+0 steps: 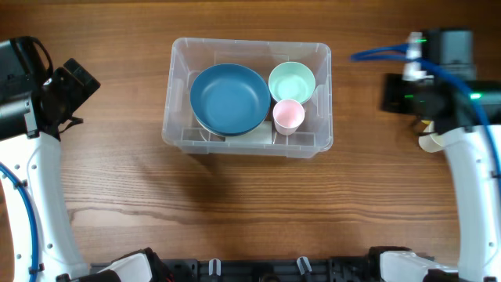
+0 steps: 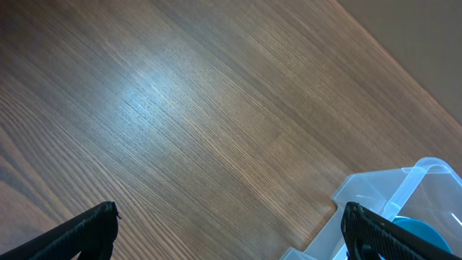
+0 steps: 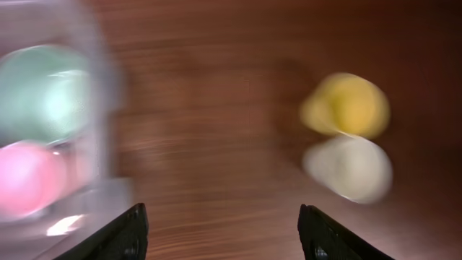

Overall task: Pack container
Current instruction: 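Release the pink cup and move the right gripper back to the cups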

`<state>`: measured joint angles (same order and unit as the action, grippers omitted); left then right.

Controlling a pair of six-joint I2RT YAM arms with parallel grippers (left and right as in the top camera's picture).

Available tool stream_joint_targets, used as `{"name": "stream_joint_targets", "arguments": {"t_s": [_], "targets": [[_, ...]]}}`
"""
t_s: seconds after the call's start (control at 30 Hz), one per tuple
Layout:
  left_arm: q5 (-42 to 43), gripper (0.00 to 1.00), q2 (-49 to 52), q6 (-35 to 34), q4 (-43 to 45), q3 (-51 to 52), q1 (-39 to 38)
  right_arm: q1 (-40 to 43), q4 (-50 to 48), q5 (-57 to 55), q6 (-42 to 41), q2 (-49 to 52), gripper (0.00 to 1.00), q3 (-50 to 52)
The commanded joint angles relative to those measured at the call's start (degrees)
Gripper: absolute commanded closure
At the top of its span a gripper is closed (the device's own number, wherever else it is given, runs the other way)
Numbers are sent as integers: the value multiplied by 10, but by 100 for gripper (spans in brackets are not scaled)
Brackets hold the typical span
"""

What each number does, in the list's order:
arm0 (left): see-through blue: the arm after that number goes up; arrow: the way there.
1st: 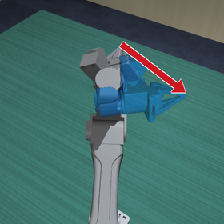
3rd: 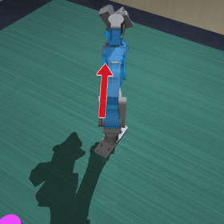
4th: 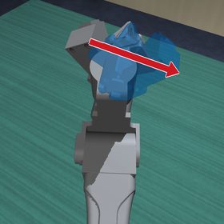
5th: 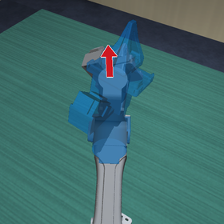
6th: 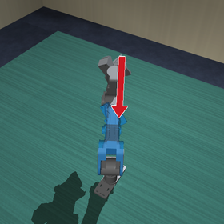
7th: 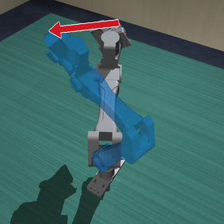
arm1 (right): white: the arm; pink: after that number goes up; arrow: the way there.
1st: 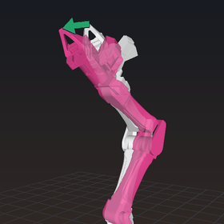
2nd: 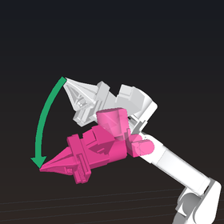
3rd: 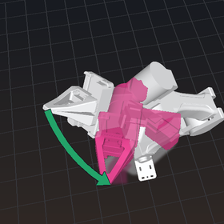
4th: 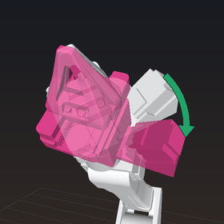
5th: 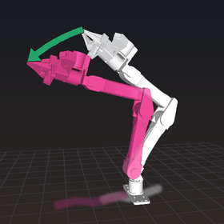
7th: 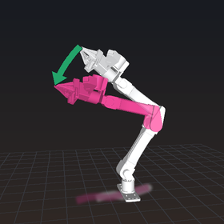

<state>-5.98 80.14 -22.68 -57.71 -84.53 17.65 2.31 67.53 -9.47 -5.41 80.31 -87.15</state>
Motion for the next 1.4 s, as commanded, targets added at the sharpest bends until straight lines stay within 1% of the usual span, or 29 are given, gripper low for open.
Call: {"name": "stream_joint_targets", "arguments": {"t_s": [0.0,0.13,0.23,0.37,0.47,0.63,0.87,1.0,1.37], "targets": [[1,0,-5,-5,0,-7,3,83,2,5,7,19,32,-5],[1,0,-5,-5,0,-7,3,135,2,5,7,52,32,-2],[1,0,-5,-5,0,-7,3,156,-5,5,8,85,32,8],[1,0,-5,-5,0,-7,3,162,-10,0,9,142,29,21],[1,0,-5,-5,0,-7,3,162,-15,-33,2,187,32,24],[1,0,-5,-5,0,-7,3,164,-20,-41,-8,227,32,24],[1,0,-5,-5,0,-7,3,185,-25,-42,-23,254,33,24],[1,0,-5,-5,0,-7,3,196,-30,-35,-25,264,39,28],[1,0,-5,-5,0,-7,3,198,-108,-10,-21,264,39,103]]}}
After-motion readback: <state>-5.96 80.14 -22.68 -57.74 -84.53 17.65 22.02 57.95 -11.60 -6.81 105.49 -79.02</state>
